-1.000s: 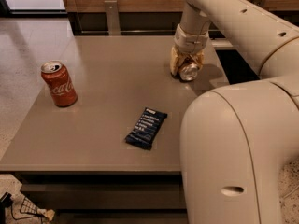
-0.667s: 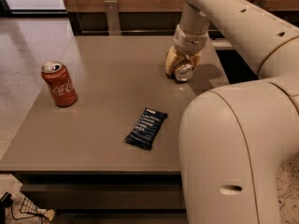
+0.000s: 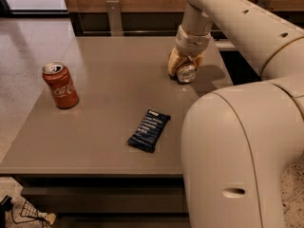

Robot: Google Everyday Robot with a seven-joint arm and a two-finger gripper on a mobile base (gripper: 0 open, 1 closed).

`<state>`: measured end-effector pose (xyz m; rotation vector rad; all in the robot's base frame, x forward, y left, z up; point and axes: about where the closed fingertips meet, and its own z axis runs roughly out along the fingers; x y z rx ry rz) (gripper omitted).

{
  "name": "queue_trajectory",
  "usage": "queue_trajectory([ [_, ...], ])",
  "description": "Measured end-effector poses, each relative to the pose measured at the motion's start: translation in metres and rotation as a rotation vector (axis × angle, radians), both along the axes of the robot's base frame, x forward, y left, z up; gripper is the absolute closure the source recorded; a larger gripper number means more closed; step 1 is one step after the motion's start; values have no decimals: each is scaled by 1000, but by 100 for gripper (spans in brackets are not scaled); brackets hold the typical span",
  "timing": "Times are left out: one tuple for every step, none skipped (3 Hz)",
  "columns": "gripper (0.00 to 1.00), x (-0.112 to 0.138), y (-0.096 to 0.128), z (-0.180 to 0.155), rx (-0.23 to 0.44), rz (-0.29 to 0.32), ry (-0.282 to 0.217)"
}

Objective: Place orange can upright

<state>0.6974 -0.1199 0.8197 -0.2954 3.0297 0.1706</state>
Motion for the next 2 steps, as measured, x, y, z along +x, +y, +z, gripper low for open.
queue_trajectory([
  [100,3,-7,10,4,5,-50],
  [100,7,-23,37,17,31,-180],
])
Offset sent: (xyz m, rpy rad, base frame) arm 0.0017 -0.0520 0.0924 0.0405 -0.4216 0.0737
